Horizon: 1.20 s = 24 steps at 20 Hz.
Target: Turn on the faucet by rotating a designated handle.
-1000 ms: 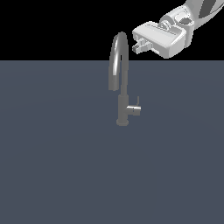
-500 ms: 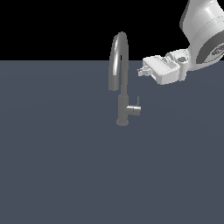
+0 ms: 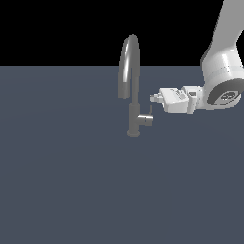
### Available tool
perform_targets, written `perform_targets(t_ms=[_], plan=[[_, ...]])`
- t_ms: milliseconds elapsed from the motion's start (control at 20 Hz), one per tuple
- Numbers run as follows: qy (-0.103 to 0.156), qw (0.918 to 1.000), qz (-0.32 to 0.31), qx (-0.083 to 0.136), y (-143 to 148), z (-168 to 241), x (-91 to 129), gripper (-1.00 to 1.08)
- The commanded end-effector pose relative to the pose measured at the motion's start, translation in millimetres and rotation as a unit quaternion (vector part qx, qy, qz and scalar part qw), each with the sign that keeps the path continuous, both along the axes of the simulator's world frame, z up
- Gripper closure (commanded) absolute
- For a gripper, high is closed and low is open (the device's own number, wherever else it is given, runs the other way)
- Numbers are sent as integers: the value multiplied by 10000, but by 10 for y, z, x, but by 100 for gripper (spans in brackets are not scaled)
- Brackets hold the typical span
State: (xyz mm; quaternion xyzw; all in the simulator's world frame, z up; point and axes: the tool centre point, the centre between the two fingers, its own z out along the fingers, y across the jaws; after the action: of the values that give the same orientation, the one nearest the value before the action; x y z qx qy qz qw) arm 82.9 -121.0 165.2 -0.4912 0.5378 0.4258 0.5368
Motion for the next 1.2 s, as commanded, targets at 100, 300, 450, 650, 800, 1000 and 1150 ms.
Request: perform_targets(t_ms=[100, 300, 450, 650, 800, 1000, 1150], plan=[[212, 9990, -289, 270, 0, -211, 23, 108], [309, 9979, -418, 391, 5, -310, 28, 108], [325, 9977, -440, 412, 9, -328, 29, 108], [289, 9981, -395, 372, 10, -293, 27, 108], [286, 9981, -391, 369, 11, -290, 27, 108], [286, 9981, -391, 369, 24, -271, -14, 108], [286, 9981, -391, 369, 39, -244, -79, 108]])
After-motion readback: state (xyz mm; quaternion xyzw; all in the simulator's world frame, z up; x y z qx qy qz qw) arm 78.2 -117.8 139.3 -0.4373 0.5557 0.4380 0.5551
